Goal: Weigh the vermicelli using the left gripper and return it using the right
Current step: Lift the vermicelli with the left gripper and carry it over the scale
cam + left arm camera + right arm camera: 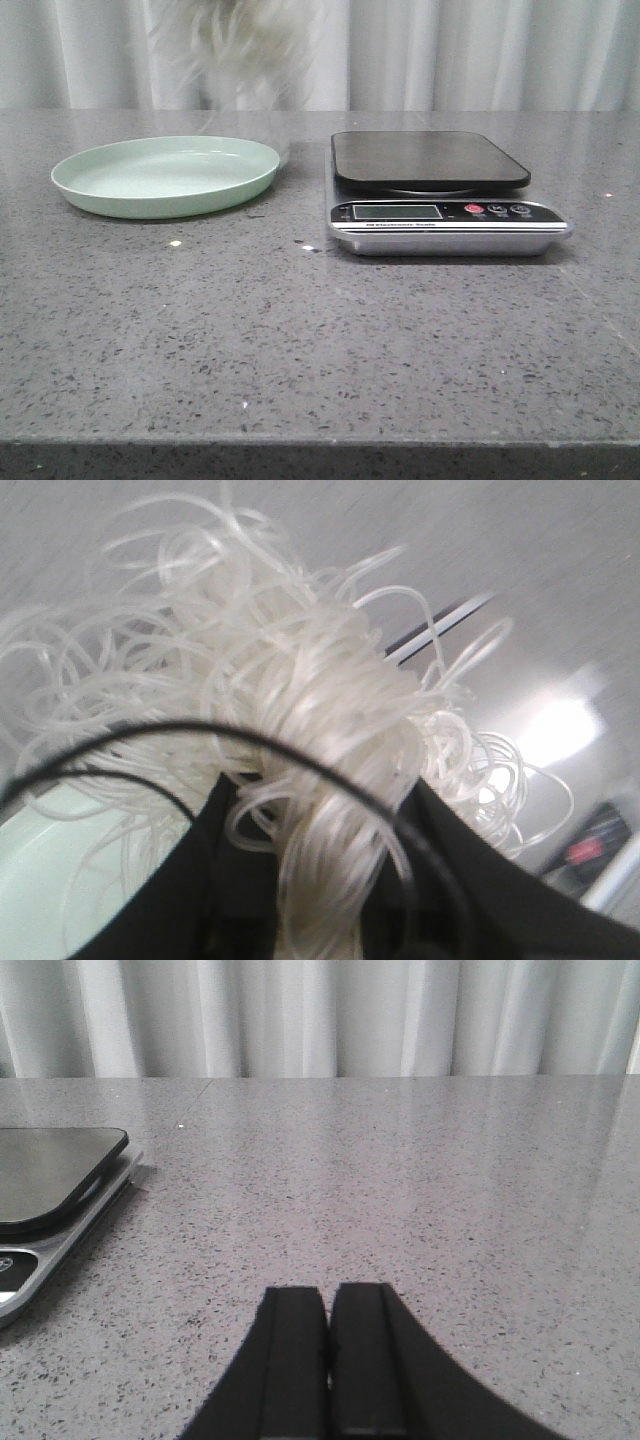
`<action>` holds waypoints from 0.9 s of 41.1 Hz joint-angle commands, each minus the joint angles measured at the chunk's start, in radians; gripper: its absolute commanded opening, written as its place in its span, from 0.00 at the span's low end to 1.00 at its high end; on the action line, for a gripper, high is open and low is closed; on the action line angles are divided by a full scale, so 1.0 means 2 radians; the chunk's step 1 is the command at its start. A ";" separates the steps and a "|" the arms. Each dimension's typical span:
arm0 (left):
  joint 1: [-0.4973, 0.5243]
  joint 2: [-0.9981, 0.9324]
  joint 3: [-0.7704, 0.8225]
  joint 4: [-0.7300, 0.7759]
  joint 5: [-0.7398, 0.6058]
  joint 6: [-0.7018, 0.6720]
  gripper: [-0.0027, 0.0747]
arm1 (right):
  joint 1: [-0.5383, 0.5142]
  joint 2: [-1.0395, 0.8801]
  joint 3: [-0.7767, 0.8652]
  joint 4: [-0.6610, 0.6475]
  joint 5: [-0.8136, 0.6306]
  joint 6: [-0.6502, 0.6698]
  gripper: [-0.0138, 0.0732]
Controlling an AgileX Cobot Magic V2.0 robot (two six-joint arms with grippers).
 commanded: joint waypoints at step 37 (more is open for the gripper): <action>-0.166 0.042 -0.034 0.033 -0.059 0.027 0.22 | -0.002 -0.007 -0.004 0.001 -0.038 0.000 0.33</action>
